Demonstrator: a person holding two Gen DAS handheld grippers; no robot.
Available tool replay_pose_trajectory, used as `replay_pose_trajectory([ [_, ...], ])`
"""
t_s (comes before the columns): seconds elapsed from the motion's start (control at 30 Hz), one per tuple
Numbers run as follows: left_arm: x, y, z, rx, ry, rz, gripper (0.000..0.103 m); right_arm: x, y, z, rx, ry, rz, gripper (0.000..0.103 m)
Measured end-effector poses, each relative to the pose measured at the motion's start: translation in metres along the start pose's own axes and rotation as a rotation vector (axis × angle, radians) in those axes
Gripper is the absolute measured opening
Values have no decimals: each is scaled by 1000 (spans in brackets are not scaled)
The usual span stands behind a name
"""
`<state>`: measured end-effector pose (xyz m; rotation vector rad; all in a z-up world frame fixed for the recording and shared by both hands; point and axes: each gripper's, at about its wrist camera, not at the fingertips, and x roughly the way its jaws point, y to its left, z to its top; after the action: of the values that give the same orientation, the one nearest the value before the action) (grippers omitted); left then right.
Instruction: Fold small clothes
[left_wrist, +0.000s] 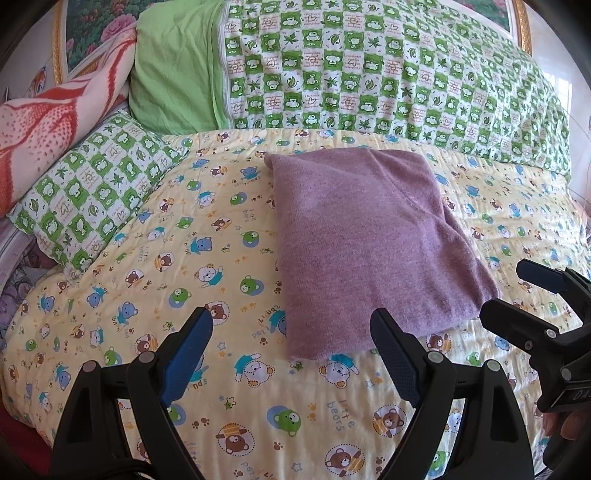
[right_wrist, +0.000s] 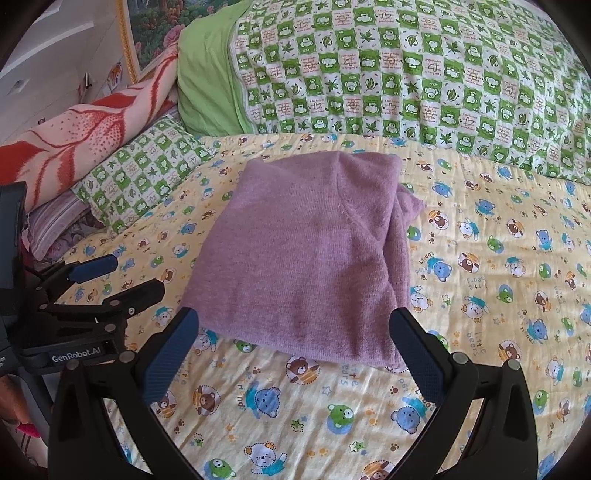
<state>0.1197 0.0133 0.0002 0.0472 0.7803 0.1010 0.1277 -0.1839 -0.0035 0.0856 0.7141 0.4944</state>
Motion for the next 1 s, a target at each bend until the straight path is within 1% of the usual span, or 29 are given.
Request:
replay_pose_trajectory([
  [1.0,2,2,4,10,-8,-4,88,0,2,4,-2,-3,-2,103],
])
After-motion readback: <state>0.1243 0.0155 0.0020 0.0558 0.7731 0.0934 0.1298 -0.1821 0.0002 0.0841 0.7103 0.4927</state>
